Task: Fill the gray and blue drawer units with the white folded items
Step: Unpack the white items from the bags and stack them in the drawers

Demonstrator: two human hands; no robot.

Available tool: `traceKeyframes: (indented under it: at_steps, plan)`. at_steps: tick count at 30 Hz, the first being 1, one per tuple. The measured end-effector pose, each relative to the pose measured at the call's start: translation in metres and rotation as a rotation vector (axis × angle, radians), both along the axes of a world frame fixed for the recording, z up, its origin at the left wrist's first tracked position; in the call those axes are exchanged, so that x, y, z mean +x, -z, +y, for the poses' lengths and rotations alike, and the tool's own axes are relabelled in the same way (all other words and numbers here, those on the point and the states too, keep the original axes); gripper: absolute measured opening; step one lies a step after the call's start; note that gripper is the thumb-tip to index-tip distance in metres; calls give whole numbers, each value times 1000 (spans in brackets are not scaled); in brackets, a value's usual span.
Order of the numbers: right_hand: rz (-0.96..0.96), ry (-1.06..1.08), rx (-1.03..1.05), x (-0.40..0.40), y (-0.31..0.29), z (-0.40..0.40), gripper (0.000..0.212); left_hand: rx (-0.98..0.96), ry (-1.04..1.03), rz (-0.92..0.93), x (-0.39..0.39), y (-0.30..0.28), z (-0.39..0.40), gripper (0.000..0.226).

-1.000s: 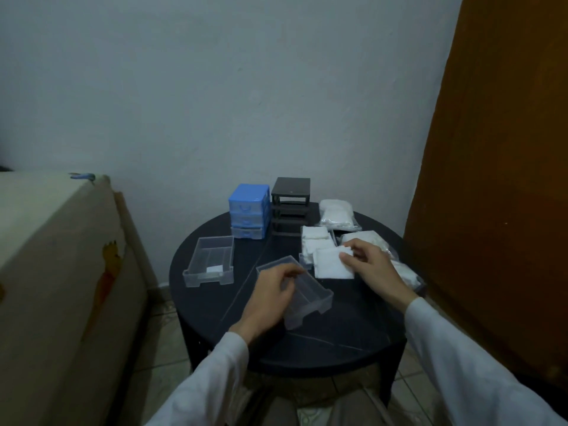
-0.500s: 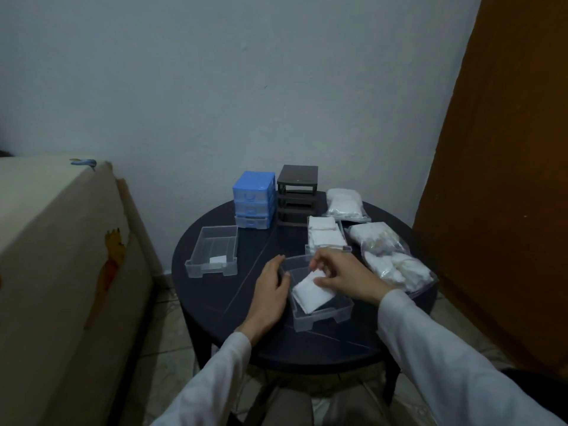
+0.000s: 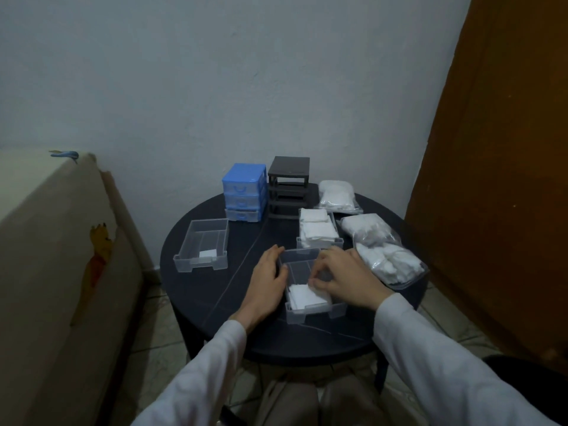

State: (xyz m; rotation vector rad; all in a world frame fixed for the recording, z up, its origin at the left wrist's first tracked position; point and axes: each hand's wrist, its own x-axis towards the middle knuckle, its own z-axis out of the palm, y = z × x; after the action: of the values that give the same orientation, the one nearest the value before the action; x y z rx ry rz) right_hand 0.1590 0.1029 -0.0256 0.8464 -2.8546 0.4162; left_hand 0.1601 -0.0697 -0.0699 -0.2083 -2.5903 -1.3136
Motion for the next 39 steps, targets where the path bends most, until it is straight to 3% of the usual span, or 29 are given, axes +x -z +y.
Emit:
traceKeyframes:
  at_steps: [5, 11, 20, 29, 39]
  plan:
    - [-28, 37, -294, 9, -14, 25, 12, -9, 1, 114, 3, -17, 9, 40]
    - [60, 276, -324, 20, -18, 85, 11, 81, 171, 269, 19, -43, 65, 29]
    - [-17, 393, -346, 23, 7, 119, 18, -45, 283, 50, -2, -30, 137, 30]
    - [116, 452, -260, 8, 30, 107, 16, -97, 281, 107, -14, -21, 145, 32]
    - [111, 389, -360, 11, 27, 123, 9, -116, 233, 92, -20, -20, 142, 25]
